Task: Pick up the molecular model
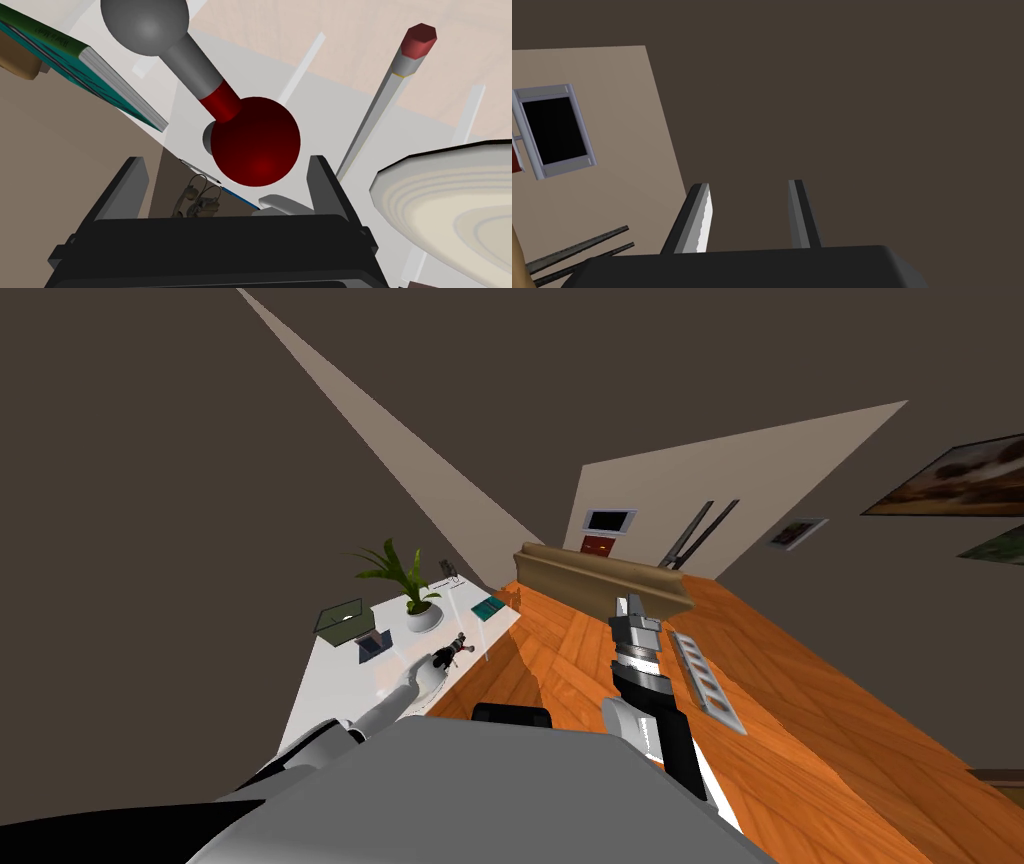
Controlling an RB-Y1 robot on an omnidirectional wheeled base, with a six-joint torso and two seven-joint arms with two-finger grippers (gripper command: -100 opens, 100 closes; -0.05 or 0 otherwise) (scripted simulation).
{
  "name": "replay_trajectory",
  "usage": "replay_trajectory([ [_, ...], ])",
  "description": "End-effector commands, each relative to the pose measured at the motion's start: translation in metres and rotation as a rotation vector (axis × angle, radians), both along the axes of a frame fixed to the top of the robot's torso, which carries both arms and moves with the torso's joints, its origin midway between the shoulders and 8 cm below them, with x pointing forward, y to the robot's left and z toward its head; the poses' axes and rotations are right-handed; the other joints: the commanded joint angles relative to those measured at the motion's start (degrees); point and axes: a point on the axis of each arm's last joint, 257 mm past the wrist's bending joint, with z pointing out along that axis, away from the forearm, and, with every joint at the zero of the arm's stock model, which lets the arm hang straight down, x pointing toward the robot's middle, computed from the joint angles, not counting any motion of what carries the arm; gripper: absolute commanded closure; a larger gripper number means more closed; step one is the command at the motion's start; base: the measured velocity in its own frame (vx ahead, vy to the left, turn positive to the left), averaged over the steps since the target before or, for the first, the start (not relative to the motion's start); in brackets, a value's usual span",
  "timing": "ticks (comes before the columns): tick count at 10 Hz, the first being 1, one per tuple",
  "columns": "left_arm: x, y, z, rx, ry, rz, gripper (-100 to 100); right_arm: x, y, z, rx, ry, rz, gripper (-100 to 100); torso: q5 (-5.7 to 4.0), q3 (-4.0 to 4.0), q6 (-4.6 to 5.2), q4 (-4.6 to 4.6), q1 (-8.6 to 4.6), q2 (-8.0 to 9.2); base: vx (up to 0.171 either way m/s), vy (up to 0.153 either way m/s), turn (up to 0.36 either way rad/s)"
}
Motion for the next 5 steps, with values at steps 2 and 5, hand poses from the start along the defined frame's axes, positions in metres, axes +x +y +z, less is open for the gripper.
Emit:
replay_trajectory([
  [2,0.0021,0.0064,-0.0042,-0.001,-0.001,0.021,-100,0.0000,0.0000,0.0000,0.000,0.000,0.000,0,0.00,0.00,0.00,0.00,0.00,-0.01,-0.013,0.013,-0.091],
  [5,-0.0001,0.0075,-0.0053,0.001,0.003,0.019,100,0.0000,0.0000,0.0000,0.000,0.000,0.000,0,-0.01,0.00,0.05,0.05,-0.07,-0.05,-0.003,0.003,0.001],
])
